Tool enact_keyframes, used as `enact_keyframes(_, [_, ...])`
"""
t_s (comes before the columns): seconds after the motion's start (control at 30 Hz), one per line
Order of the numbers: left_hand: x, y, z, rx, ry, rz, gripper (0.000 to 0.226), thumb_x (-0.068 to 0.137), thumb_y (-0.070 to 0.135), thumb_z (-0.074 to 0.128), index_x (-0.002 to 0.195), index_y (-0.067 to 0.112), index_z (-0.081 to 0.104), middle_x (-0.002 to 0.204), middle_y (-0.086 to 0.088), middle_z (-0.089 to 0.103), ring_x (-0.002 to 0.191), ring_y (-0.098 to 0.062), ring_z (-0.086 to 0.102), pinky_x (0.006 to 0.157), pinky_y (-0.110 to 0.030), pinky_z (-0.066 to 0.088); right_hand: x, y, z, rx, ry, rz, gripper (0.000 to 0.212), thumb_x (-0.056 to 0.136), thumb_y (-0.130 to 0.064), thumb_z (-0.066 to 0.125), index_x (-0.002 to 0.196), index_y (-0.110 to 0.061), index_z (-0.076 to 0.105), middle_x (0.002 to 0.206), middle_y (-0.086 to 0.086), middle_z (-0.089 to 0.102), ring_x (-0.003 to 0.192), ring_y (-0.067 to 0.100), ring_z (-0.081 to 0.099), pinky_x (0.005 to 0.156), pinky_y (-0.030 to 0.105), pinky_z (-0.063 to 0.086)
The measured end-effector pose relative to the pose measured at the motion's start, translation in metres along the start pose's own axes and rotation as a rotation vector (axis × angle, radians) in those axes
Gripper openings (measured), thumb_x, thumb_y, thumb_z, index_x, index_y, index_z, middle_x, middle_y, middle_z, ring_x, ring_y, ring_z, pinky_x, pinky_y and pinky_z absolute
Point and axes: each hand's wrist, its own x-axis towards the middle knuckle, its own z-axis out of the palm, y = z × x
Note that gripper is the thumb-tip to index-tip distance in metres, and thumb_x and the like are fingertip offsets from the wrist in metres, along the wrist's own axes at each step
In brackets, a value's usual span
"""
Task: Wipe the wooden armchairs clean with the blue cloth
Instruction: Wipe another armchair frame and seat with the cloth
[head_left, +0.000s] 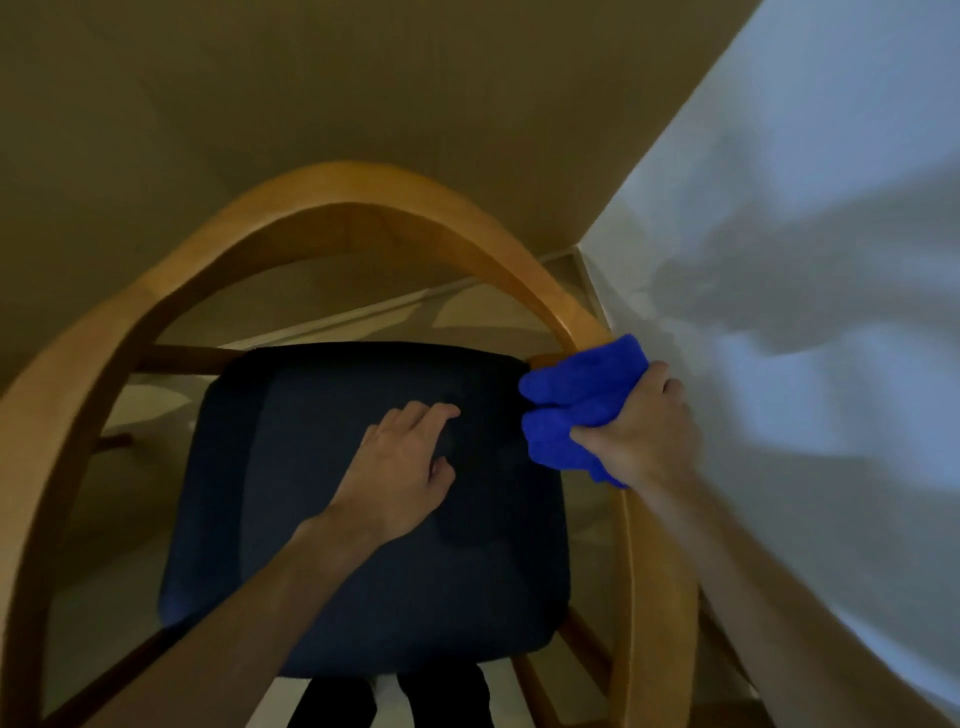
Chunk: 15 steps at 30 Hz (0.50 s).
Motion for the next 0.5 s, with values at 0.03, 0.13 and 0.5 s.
enact_keyframes(0.03, [-0.001, -0.006, -0.004, -0.001, 0.013, -0.017, 0.053, 0.089, 0.020, 0.055, 0.140, 0.024, 0.040, 0.120, 0.002, 0.050, 0.110, -0.017, 0.048, 0.097, -0.039, 0.041, 0.011, -0.010, -0.002, -0.021, -0.001, -0.018, 0.095, 0.063, -0.047, 0.083, 0.135, -0.010, 0.033, 0.131, 0.012, 0.048, 0.115, 0.034, 0.054, 0.092, 0.051, 0.051])
enact_keyframes(0.13, [-0.004, -0.023, -0.015, -0.008, 0.053, -0.058, 0.054, 0.089, 0.021, 0.055, 0.140, 0.024, 0.039, 0.122, 0.002, 0.050, 0.110, -0.017, 0.048, 0.098, -0.039, 0.041, 0.038, -0.041, -0.005, -0.069, -0.001, -0.095, 0.073, 0.070, -0.039, 0.078, 0.126, -0.010, 0.040, 0.121, 0.011, 0.056, 0.105, 0.031, 0.059, 0.086, 0.046, 0.053])
enact_keyframes(0.5, [-0.012, -0.075, -0.066, 0.131, 0.199, -0.094, 0.057, 0.088, 0.029, 0.059, 0.140, 0.026, 0.038, 0.127, 0.002, 0.046, 0.118, -0.017, 0.042, 0.102, -0.036, 0.037, 0.084, -0.141, -0.029, -0.010, -0.105, -0.575, 0.065, 0.075, -0.046, 0.081, 0.121, -0.013, 0.049, 0.102, 0.003, 0.063, 0.091, 0.022, 0.061, 0.078, 0.038, 0.051])
